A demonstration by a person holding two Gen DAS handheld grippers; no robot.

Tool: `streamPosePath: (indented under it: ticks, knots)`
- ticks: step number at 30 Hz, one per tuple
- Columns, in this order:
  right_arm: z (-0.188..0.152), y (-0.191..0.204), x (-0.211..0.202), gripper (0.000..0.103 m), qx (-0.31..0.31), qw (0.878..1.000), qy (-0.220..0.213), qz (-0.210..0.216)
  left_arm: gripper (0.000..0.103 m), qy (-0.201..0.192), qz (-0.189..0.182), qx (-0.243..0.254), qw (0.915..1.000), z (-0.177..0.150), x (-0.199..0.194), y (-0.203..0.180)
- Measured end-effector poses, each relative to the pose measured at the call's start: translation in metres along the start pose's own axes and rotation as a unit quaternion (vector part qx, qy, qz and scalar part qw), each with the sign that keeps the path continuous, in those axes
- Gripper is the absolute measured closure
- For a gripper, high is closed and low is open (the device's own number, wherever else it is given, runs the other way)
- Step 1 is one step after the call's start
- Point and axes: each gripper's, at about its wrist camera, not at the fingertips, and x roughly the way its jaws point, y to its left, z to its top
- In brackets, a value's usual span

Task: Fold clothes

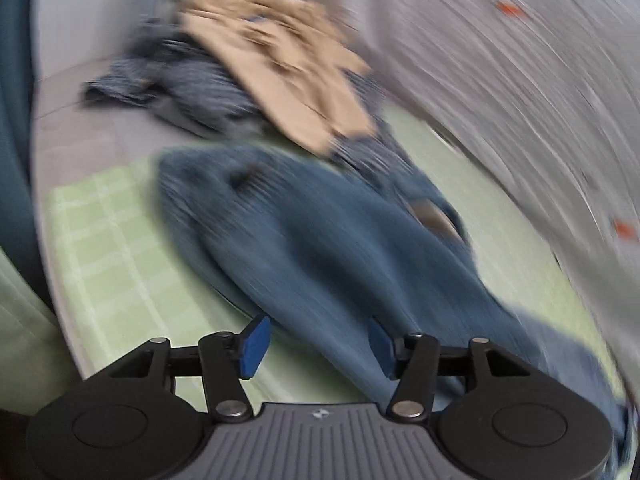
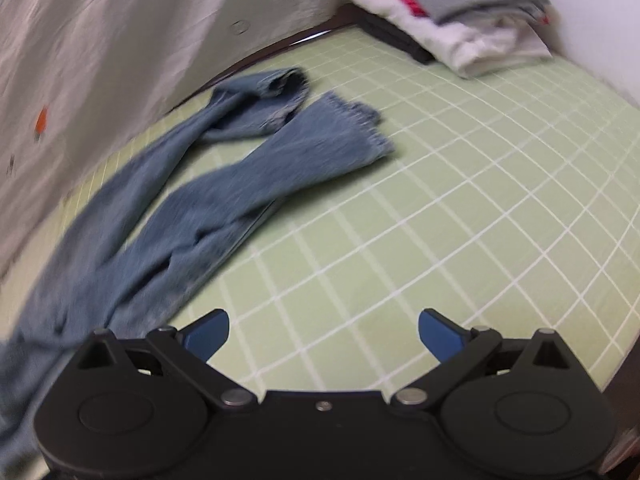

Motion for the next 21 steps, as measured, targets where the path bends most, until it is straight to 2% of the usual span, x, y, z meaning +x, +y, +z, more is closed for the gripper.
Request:
streamPosePath:
  ticks: [1, 2, 3, 5, 7, 9, 12, 16, 21]
  knots:
    - [0.005, -0.009, 0.002, 0.006, 0.02, 1.0, -0.001, 0.01, 0.045, 0.005, 0.001, 0.012, 0.9999, -0.006, 0.001, -0.009]
    - [0.011, -0.017, 0.005, 0.009, 0.04, 0.999, -0.002, 0.021, 0.039, 0.009, 0.002, 0.023, 0.9997, -0.012, 0.001, -0.018]
    - [0.016, -0.024, 0.007, 0.016, 0.057, 0.998, -0.002, 0.033, 0.031, 0.014, 0.003, 0.035, 0.9993, -0.018, 0.002, -0.027]
    - [0.026, -0.037, 0.013, 0.024, 0.09, 0.994, -0.003, 0.057, 0.03, 0.023, 0.005, 0.058, 0.998, -0.029, 0.003, -0.045]
    - [0.035, -0.046, 0.022, 0.039, 0.112, 0.99, -0.001, 0.087, 0.026, 0.032, 0.006, 0.081, 0.9961, -0.041, 0.004, -0.063]
    - [0.041, -0.053, 0.03, 0.046, 0.136, 0.985, 0.004, 0.109, 0.021, 0.042, 0.008, 0.105, 0.9936, -0.053, 0.005, -0.081]
    - [0.048, -0.063, 0.048, 0.05, 0.186, 0.973, 0.01, 0.139, 0.021, 0.056, 0.012, 0.135, 0.9892, -0.068, 0.009, -0.106]
    - [0.057, -0.073, 0.072, 0.05, 0.243, 0.957, 0.009, 0.155, 0.021, 0.084, 0.027, 0.134, 0.9871, -0.063, 0.029, -0.122]
    - [0.072, -0.079, 0.101, 0.051, 0.31, 0.937, -0.009, 0.164, 0.021, 0.109, 0.065, 0.148, 0.9808, -0.055, 0.056, -0.14]
